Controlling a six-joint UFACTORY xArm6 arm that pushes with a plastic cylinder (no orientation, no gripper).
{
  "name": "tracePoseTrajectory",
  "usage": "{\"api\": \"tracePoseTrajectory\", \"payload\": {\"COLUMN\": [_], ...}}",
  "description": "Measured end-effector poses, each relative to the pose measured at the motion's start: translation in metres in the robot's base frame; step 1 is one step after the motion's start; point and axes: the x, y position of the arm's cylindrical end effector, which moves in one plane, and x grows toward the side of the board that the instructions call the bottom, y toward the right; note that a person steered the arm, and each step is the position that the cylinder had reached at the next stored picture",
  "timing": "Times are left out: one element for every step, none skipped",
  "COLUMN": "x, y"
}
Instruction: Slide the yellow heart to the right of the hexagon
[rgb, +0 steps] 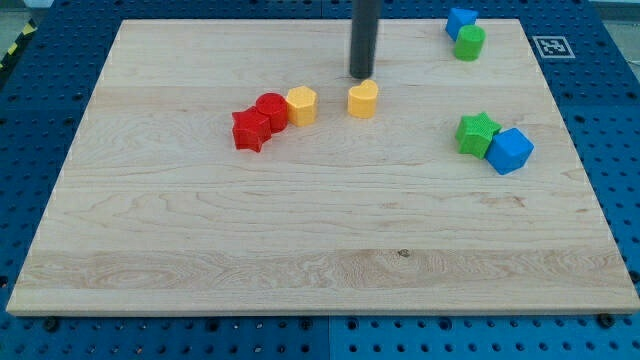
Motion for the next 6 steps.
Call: {"api": "tracePoseTrajectory", "payload": {"x": [0.015,0.029,0.043,0.048,0.048,0.048], "y": [0.030,0.028,0.014,-0.004,-0.021,-0.024]}}
